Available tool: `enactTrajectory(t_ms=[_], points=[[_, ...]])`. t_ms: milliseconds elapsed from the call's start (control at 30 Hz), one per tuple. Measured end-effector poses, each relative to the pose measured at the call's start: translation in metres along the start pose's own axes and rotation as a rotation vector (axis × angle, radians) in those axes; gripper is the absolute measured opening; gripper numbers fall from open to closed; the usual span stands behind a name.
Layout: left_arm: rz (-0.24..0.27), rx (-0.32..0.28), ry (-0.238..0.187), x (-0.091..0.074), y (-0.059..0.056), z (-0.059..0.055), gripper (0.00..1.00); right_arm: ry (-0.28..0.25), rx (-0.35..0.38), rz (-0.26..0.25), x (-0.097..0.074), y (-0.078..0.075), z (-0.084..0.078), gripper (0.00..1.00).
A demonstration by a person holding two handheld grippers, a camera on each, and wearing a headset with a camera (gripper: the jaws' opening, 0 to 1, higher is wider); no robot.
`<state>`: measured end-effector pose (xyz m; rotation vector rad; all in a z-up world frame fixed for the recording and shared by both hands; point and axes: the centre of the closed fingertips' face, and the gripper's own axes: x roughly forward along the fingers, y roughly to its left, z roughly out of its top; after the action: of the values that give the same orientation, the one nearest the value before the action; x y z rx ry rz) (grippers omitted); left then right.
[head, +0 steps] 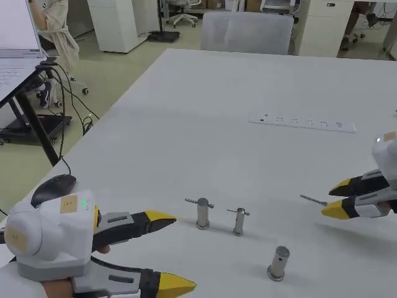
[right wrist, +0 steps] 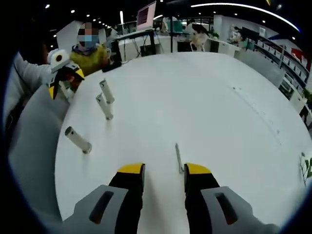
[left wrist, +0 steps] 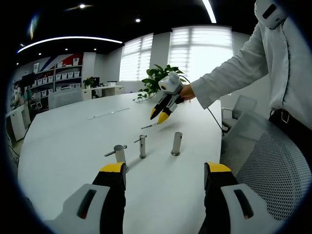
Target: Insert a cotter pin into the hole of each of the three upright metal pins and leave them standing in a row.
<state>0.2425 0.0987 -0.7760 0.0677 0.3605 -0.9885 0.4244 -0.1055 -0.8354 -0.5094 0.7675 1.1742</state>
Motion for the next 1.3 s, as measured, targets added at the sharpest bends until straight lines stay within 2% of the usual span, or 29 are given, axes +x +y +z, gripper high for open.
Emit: enactTrajectory(t_ms=[167, 367, 667, 967, 1300], points=[[0.012, -0.005, 0.000, -0.002, 0.001, 0.000, 0.65, 0.037, -0.017, -0.014, 0.010, -0.008, -0.001, 0.24], [0.022, -0.009, -0.001, -0.004, 0.002, 0.000, 0.65, 0.078, -0.035, -0.026, 0.019, -0.015, -0.006, 0.19], [0.034, -0.012, 0.005, -0.007, 0.005, 0.000, 0.65, 0.120, -0.048, -0.023, 0.028, -0.020, -0.012, 0.16], [0.034, -0.012, 0.001, -0.007, 0.006, 0.002, 0.65, 0.115, -0.096, -0.027, 0.028, -0.018, -0.011, 0.09], [0.031, -0.008, 0.000, -0.005, 0.006, 0.005, 0.64, 0.125, -0.100, -0.038, 0.026, -0.017, -0.013, 0.04]])
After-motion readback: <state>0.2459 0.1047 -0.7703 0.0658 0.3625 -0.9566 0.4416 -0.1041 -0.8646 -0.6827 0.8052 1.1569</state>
